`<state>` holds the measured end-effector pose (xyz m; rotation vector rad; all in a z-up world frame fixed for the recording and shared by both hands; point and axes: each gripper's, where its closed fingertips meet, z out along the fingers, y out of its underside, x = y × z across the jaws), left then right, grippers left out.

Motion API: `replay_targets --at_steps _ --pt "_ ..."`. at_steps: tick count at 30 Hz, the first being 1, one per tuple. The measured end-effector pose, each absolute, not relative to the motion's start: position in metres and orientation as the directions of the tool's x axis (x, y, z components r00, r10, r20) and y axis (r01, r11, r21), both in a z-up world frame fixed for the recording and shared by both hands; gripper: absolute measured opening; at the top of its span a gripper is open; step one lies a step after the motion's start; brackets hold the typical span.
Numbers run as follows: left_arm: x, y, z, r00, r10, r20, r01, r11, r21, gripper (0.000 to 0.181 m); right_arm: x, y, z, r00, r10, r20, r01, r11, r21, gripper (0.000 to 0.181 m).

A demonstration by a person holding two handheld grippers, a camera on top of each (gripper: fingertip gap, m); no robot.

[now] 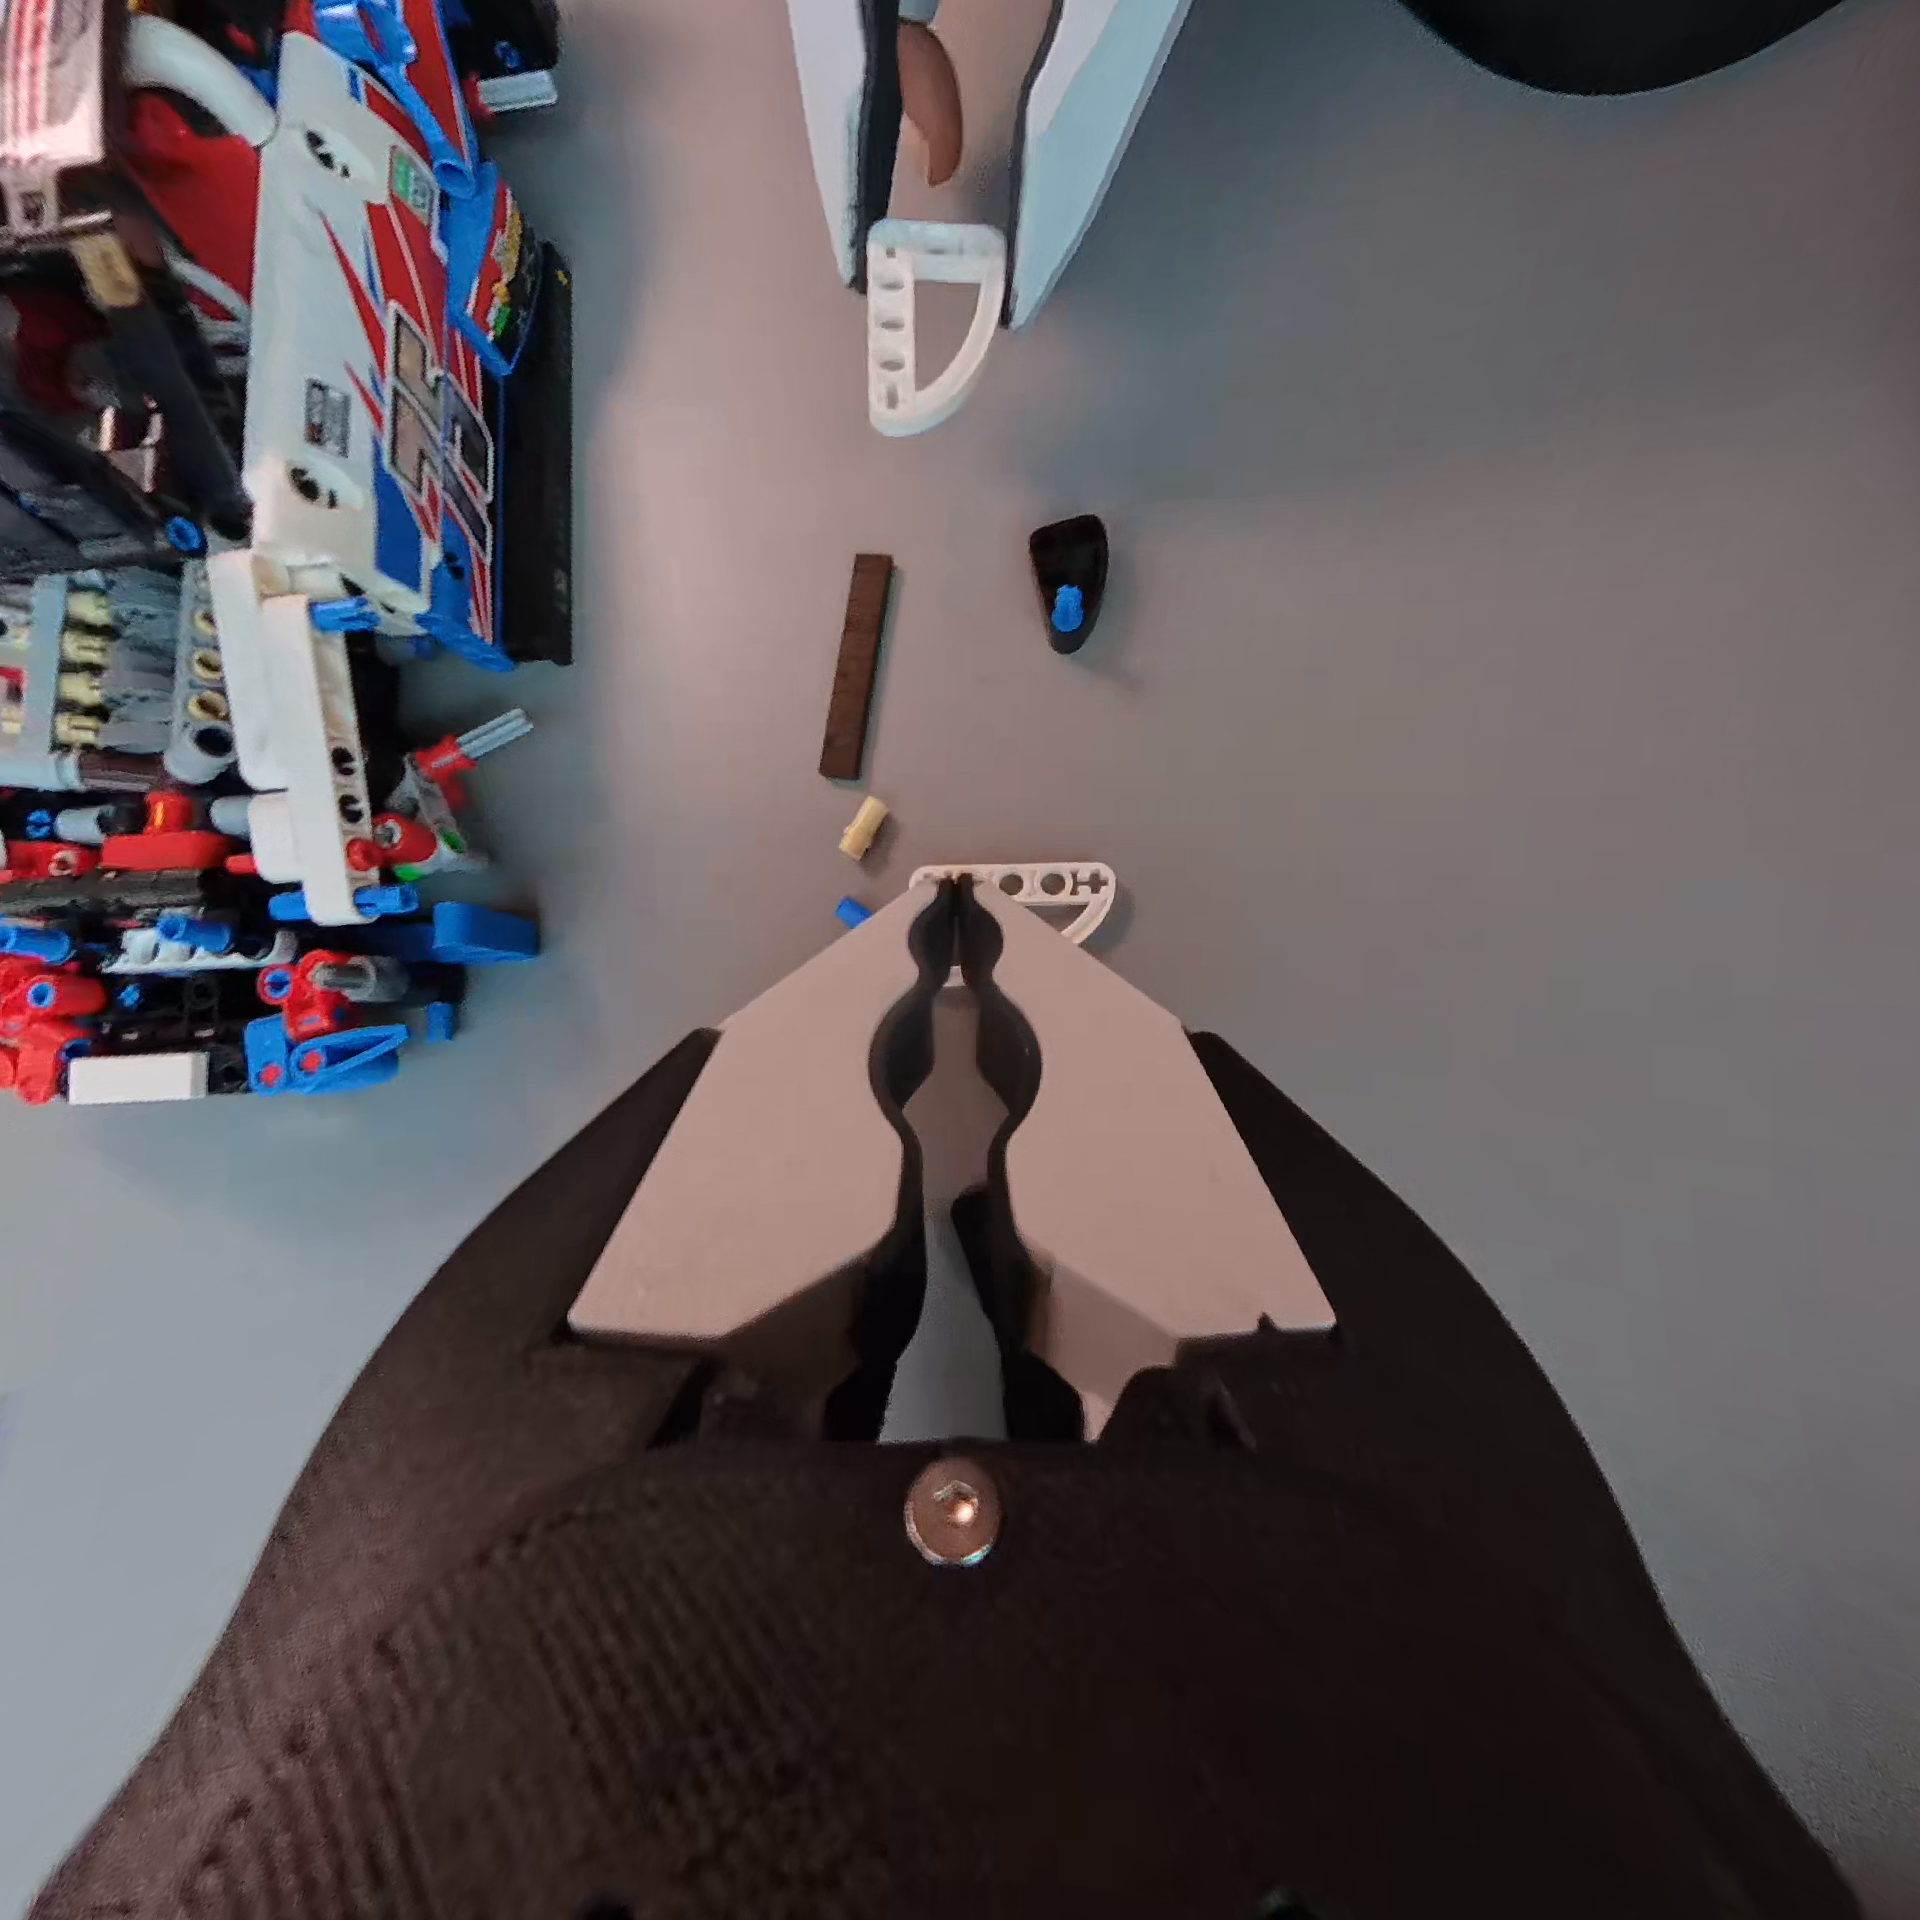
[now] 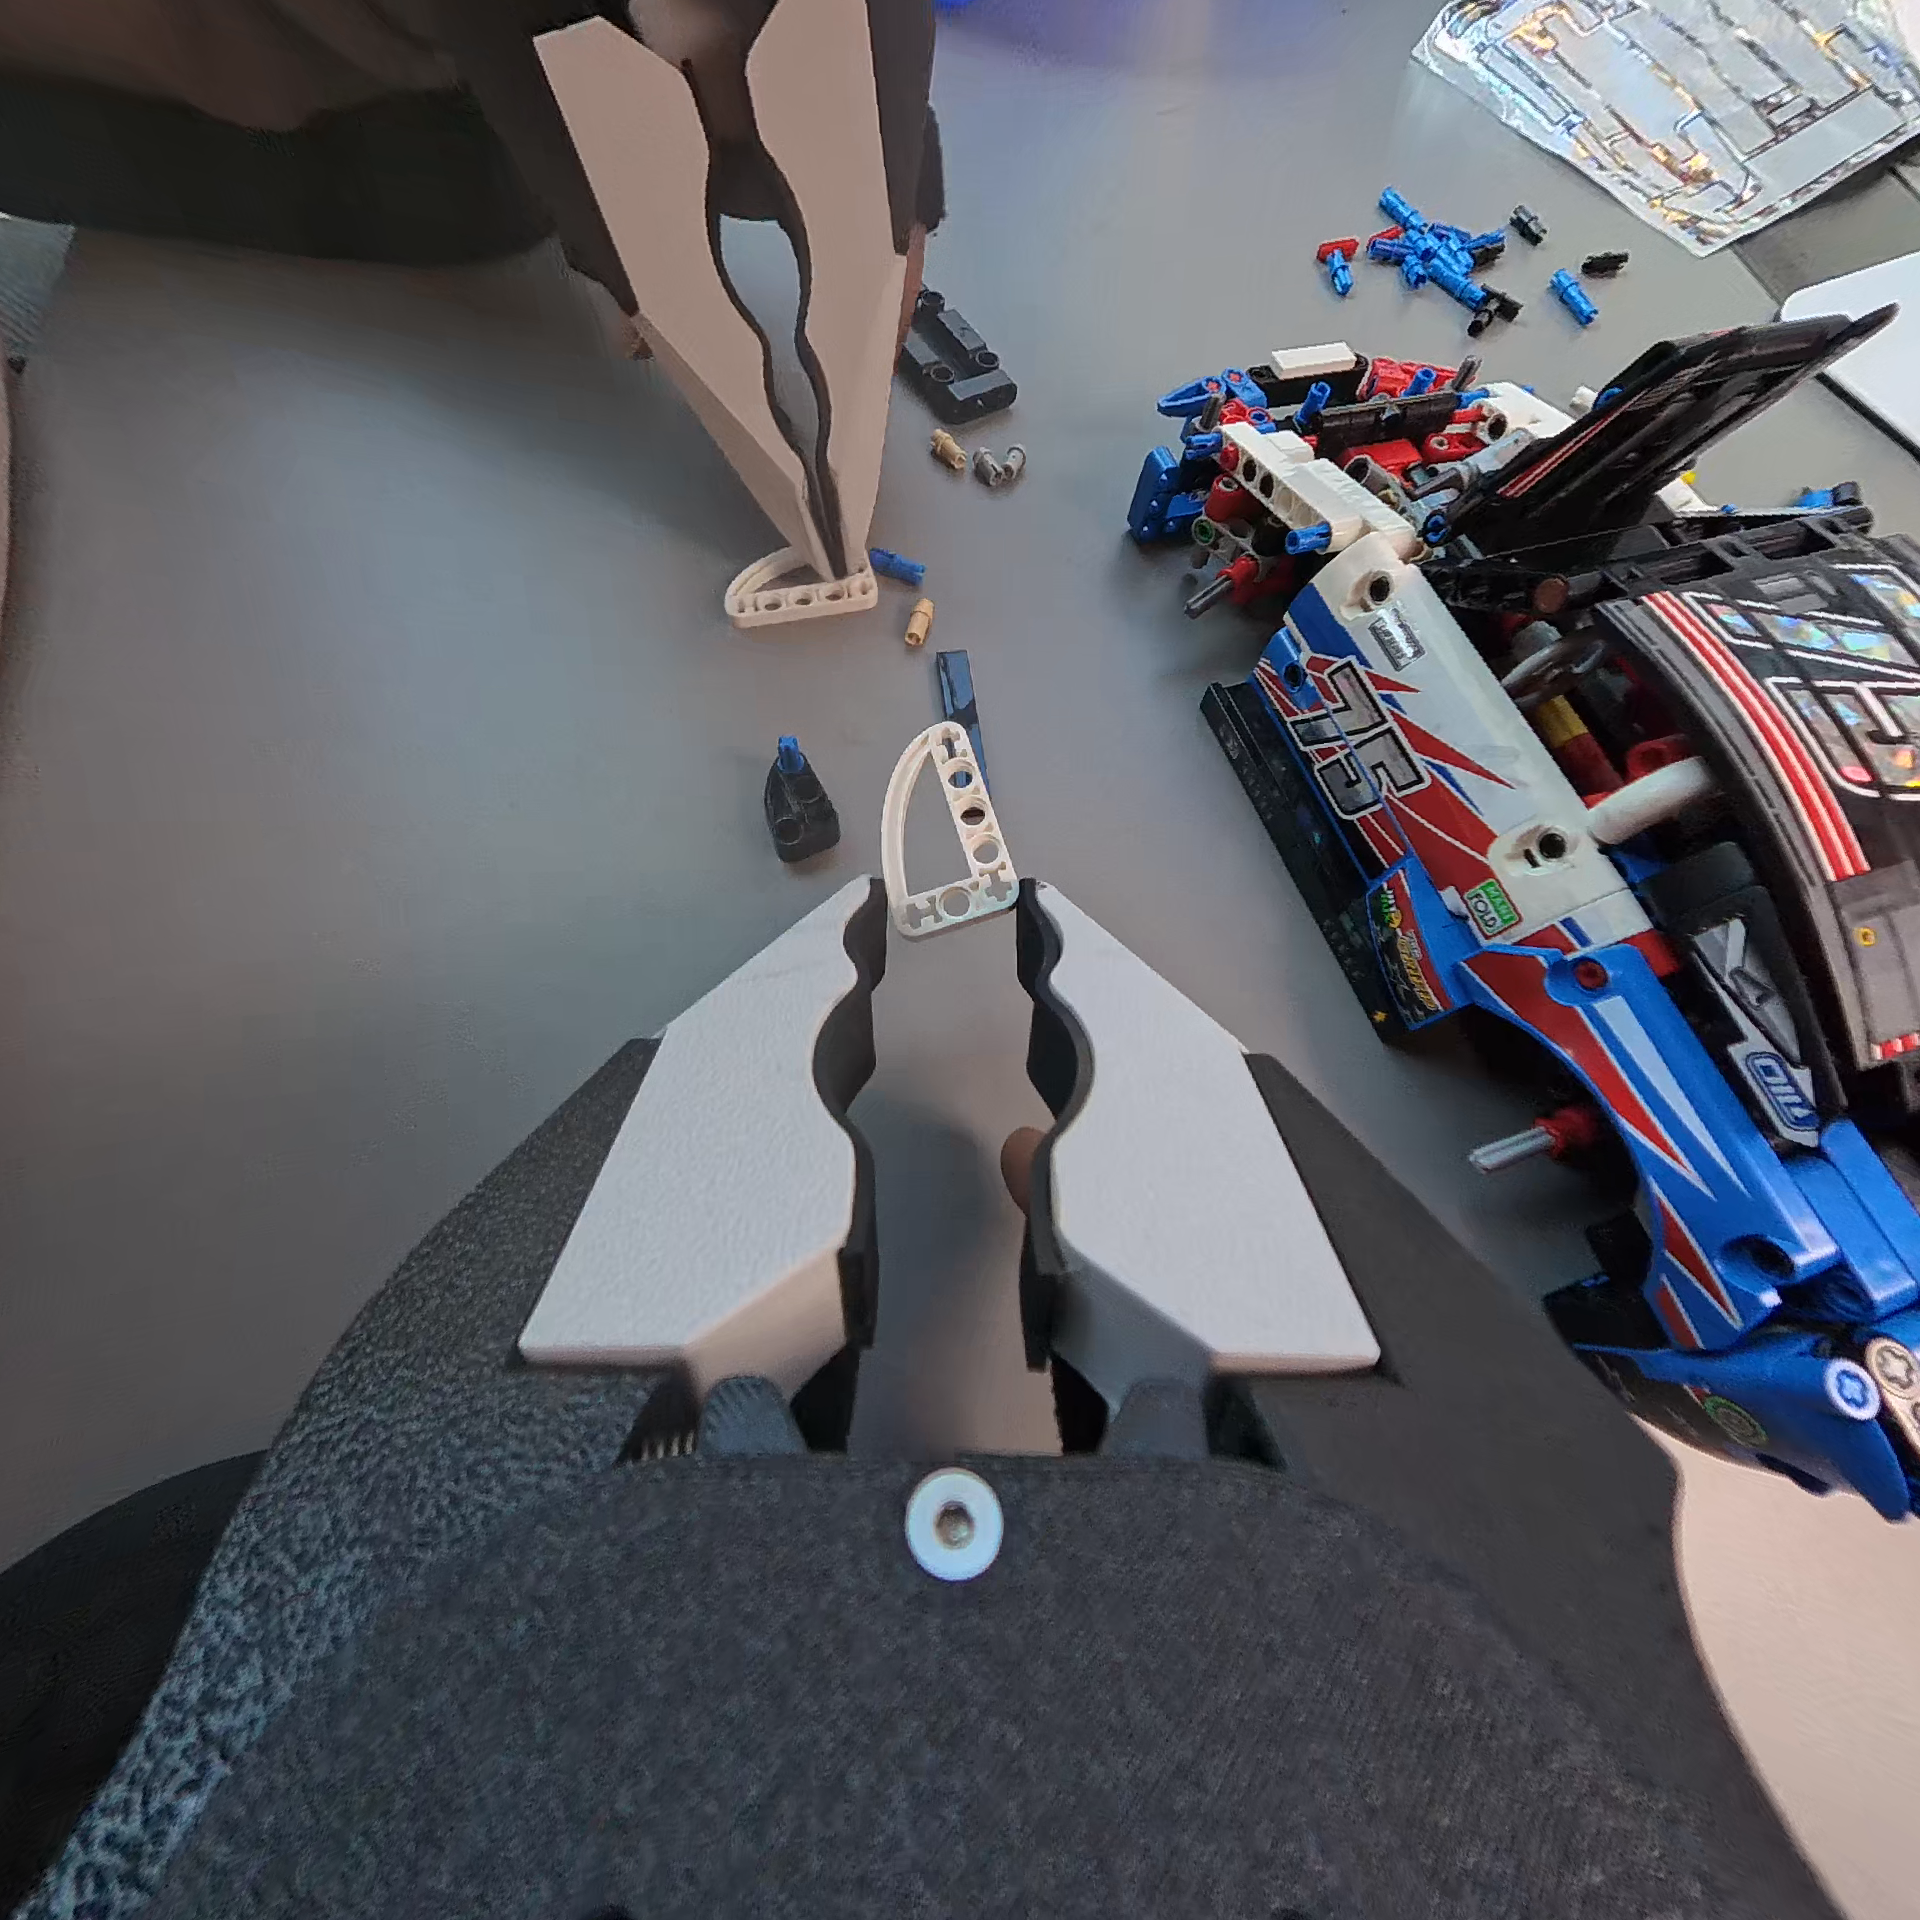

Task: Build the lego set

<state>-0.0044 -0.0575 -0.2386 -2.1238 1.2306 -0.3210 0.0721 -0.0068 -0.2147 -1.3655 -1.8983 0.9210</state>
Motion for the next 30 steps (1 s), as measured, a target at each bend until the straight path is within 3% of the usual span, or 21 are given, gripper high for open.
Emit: replay_targets --at_steps 1,7,10,20,30 --pt "-0.009 -0.055 -0.237 0.543 -0.832 -0.116 -0.675 -0.351 -0.649 0.000 0.072 -0.007 -0.214 -0.274 0.958 0.083 0.526 0.221 -0.821 0.022" --pt "-0.003 -0.035 -0.200 0.647 -0.759 -0.078 -0.460 -0.307 -0.833 0.012 0.072 -0.010 -0.217 -0.283 0.957 0.062 0.538 0.212 -0.816 0.022" --pt "0.014 -0.033 -0.198 0.642 -0.766 -0.041 -0.398 -0.288 -0.871 0.013 0.071 -0.012 -0.216 -0.275 0.961 0.038 0.553 0.190 -0.811 0.022" --pt "0.055 -0.046 -0.237 0.514 -0.857 -0.046 -0.574 -0.303 -0.761 0.026 0.076 -0.024 -0.217 -0.313 0.949 0.025 0.580 0.212 -0.787 0.022" --pt "0.061 -0.045 -0.241 0.497 -0.866 -0.058 -0.611 -0.301 -0.732 0.014 0.082 -0.021 -0.222 -0.311 0.950 0.027 0.616 0.223 -0.755 0.022"
